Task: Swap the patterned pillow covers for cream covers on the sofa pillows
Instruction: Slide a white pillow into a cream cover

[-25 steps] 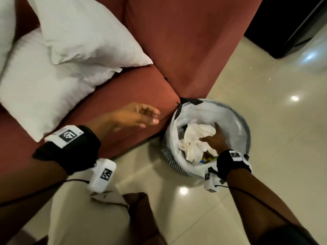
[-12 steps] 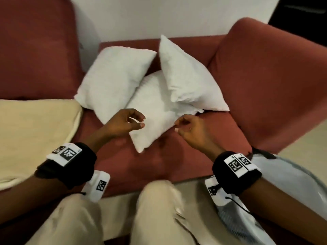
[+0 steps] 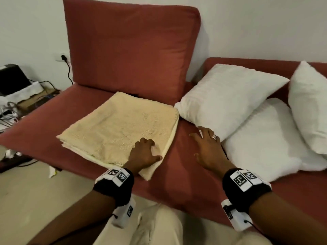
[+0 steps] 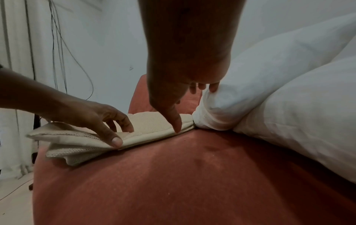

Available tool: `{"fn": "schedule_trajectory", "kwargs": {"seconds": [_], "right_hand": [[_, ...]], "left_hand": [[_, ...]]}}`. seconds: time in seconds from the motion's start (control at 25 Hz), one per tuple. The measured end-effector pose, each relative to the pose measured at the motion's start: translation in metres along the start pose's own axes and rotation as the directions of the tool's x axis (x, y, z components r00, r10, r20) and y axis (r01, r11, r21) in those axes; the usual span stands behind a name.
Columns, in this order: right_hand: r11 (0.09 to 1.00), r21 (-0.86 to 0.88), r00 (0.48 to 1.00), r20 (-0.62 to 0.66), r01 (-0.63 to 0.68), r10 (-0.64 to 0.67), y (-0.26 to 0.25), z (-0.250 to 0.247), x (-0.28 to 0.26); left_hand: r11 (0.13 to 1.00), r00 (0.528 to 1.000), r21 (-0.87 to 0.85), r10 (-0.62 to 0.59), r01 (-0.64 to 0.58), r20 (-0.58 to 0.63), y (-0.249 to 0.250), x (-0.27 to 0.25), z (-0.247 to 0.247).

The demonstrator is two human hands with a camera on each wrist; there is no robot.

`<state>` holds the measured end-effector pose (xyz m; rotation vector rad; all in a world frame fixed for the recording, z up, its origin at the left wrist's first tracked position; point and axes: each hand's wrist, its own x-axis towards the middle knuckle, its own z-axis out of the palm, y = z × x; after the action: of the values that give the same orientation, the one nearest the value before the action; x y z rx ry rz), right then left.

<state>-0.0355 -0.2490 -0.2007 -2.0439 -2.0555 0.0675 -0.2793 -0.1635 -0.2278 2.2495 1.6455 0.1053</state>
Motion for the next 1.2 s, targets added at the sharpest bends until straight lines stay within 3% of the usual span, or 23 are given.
{"fn": "schedule_trajectory", "kwargs": {"seconds": [0.16, 0.28, 0.4, 0.52, 0.6, 0.72, 0.8, 0.88, 0.96, 1.0, 1.08, 1.16, 1.2], "right_hand": [[0.995, -0.076, 0.998, 0.015, 0.068, -0.067, 0.0, 0.012, 0.015], [0.994, -0.037, 0.992, 0.086, 0.1, -0.097, -0.004, 0.013, 0.02], [0.983, 0.157, 0.993, 0.054, 0.096, -0.105, -0.019, 0.013, 0.026], [0.915, 0.395, 0.997, -0.008, 0.079, -0.082, -0.044, 0.0, 0.034], [0.875, 0.476, 0.994, -0.096, 0.091, -0.052, -0.061, -0.018, 0.037], [0.834, 0.524, 0.963, -0.268, 0.175, -0.034, -0.078, -0.05, 0.034], [0.867, 0.473, 0.959, -0.282, 0.159, -0.022, -0.09, -0.082, 0.02], [0.925, 0.339, 0.945, -0.322, 0.171, -0.057, -0.095, -0.104, 0.005], [0.877, 0.403, 0.915, -0.392, 0.261, -0.092, -0.093, -0.121, -0.01], [0.826, 0.486, 0.906, -0.417, 0.286, -0.068, -0.09, -0.129, -0.022], [0.797, 0.532, 0.891, -0.454, 0.286, -0.017, -0.081, -0.152, -0.04], [0.8, 0.516, 0.888, -0.457, 0.306, -0.044, -0.077, -0.178, -0.057], [0.779, 0.538, 0.897, -0.436, 0.321, -0.069, -0.079, -0.191, -0.063]], "left_hand": [[0.989, 0.998, 0.144, 0.028, -0.019, -0.061, 0.004, 0.009, 0.007], [0.999, 0.978, 0.038, 0.036, -0.029, -0.207, 0.008, 0.018, -0.017], [0.999, 0.969, 0.009, 0.05, -0.049, -0.24, 0.009, 0.02, -0.059], [0.998, 0.952, -0.005, 0.055, -0.059, -0.301, 0.012, 0.008, -0.105], [0.977, 0.913, -0.115, 0.12, -0.178, -0.391, 0.016, -0.006, -0.135], [0.855, 0.817, -0.262, 0.272, -0.447, -0.508, 0.028, -0.033, -0.176], [0.769, 0.78, -0.326, 0.333, -0.55, -0.53, 0.045, -0.066, -0.198], [0.76, 0.776, -0.292, 0.408, -0.581, -0.481, 0.064, -0.098, -0.213], [0.828, 0.778, -0.09, 0.475, -0.553, -0.411, 0.077, -0.119, -0.224], [0.857, 0.767, 0.109, 0.501, -0.503, -0.402, 0.08, -0.127, -0.229], [0.874, 0.731, 0.395, 0.463, -0.282, -0.502, 0.077, -0.131, -0.242], [0.944, 0.663, 0.315, 0.297, -0.096, -0.688, 0.066, -0.133, -0.254], [0.989, 0.638, 0.143, 0.139, -0.046, -0.758, 0.056, -0.13, -0.258]]}}
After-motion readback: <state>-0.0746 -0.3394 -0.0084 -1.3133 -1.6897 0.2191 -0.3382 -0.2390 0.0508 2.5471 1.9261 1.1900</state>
